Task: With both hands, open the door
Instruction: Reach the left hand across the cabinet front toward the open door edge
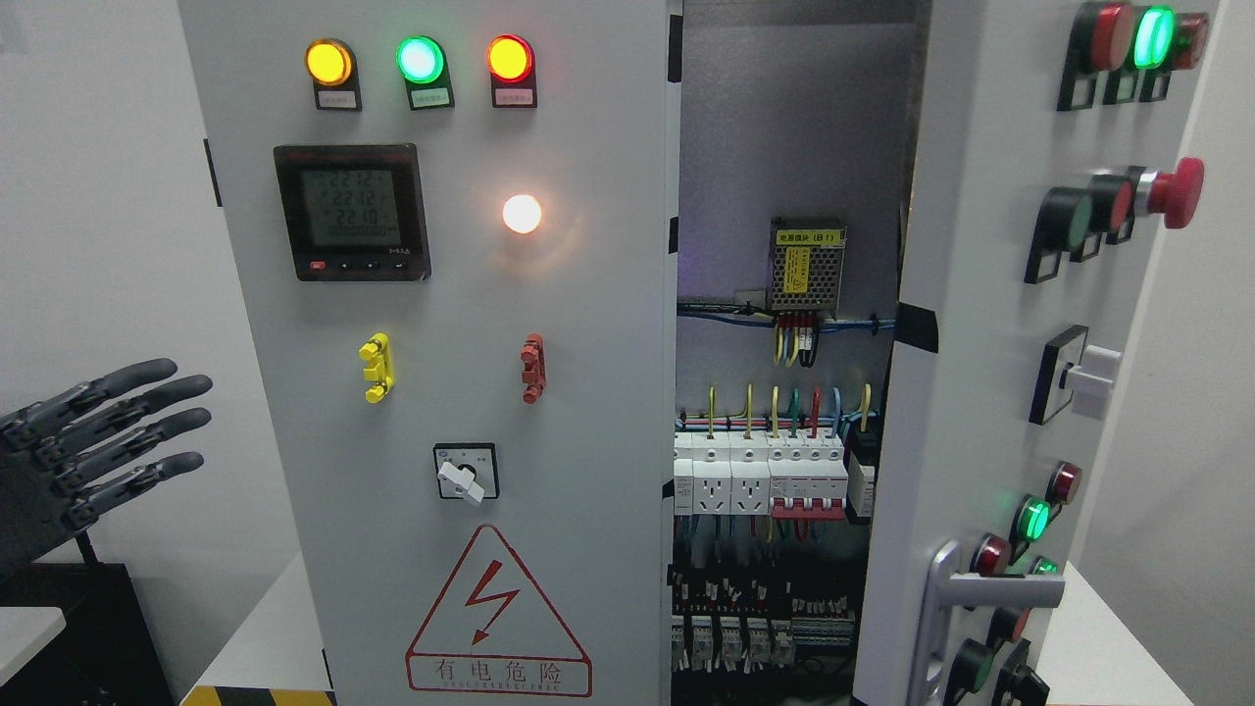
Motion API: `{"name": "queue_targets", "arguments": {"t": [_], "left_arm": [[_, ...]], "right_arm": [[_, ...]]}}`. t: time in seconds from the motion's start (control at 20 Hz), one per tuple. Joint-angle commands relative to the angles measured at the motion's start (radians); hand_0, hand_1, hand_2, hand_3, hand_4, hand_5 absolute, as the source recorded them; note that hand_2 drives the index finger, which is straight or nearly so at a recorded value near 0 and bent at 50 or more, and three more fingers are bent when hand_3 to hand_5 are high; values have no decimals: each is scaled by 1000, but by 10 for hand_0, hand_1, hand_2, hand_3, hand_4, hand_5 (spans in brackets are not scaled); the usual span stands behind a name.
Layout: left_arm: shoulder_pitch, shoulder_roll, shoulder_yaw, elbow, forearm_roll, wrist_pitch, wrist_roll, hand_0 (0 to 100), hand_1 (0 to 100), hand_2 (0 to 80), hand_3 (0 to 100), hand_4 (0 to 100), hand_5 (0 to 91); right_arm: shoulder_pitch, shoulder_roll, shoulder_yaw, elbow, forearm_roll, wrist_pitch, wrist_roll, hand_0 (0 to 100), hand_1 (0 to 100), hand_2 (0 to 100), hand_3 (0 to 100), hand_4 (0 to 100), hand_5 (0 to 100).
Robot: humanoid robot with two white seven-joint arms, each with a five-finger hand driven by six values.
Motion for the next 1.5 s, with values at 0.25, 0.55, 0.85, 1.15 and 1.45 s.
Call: {"name": "queue_targets", "arguments": {"t": [0.25,0.55,0.85,1.15,1.45], "left_arm": [[-433,-130,-683,-43,11,32,-6,0,0,0,0,0,0],[-504,-184,-680,-98,56,100,-6,0,0,0,0,0,0],[-570,-259,-681,-103,83,160,-3,0,0,0,0,0,0],[-786,-349,-824,-97,89,172,0,0,0,0,0,0,0],[-1018,-438,-1030,-95,238,157,36,0,0,0,0,0,0]], "right_arm": [[0,0,0,0,25,0,0,384,0,0,0,0,0],[0,0,0,0,25,0,0,384,0,0,0,0,0],[0,0,0,0,25,0,0,383,0,0,0,0,0],[0,0,0,0,25,0,0,383,0,0,0,0,0],[0,0,0,0,25,0,0,383,0,0,0,0,0]]}}
